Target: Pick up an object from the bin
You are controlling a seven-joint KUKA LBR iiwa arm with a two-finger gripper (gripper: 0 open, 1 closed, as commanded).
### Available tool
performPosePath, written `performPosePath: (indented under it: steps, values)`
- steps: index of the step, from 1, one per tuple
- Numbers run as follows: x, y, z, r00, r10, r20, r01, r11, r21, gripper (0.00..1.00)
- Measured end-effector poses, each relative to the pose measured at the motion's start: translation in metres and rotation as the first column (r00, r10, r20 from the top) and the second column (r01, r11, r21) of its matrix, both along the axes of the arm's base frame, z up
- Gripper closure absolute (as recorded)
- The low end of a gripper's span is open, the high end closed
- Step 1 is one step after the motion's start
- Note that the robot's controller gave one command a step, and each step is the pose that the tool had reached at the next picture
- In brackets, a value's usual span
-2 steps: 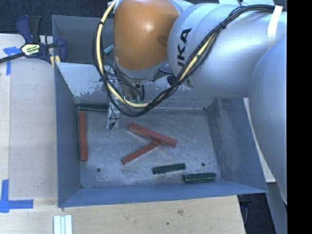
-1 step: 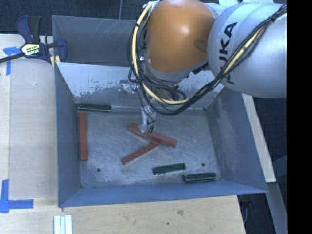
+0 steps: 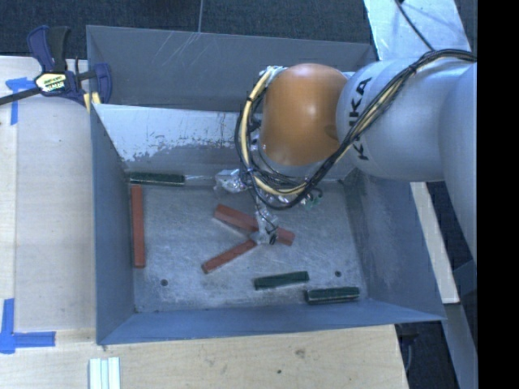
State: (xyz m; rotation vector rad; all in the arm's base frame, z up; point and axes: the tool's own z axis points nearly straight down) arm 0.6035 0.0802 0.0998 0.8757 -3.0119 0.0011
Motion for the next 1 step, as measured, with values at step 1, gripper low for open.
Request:
performPosePath:
  steps: [1]
  values:
    - [-0.0180, -0.0195, -0.0308, 1.000, 0.005, 0.005, -0.005, 1.000, 0.003, 0.00]
